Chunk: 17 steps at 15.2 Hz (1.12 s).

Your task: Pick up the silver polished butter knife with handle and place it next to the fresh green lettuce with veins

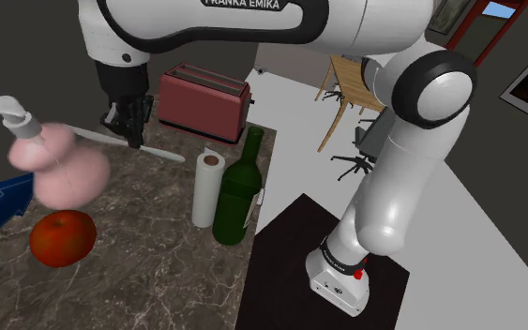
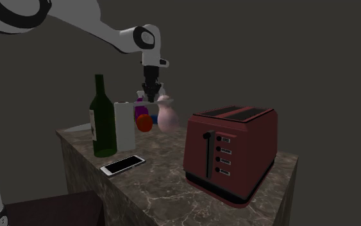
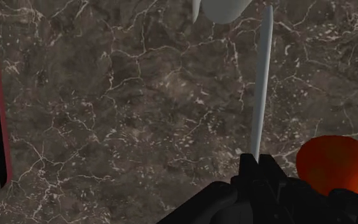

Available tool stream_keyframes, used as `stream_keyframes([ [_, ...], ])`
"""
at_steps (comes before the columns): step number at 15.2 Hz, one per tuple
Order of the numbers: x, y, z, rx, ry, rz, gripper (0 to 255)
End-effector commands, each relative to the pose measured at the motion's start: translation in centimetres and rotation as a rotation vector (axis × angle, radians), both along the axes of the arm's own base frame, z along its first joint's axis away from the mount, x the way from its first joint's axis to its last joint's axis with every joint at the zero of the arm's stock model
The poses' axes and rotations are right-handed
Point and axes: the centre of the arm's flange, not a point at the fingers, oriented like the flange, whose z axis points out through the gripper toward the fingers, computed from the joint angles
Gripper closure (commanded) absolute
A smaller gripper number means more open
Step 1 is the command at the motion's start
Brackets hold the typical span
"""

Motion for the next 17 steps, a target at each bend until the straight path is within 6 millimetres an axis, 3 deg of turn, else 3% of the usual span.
stream_keyframes([
  [1, -2.0, 1.5, 0.0, 0.0, 0.0, -0.001, 255],
  [17, -17.8, 15.5, 0.0, 0.0, 0.0, -0.001, 255],
])
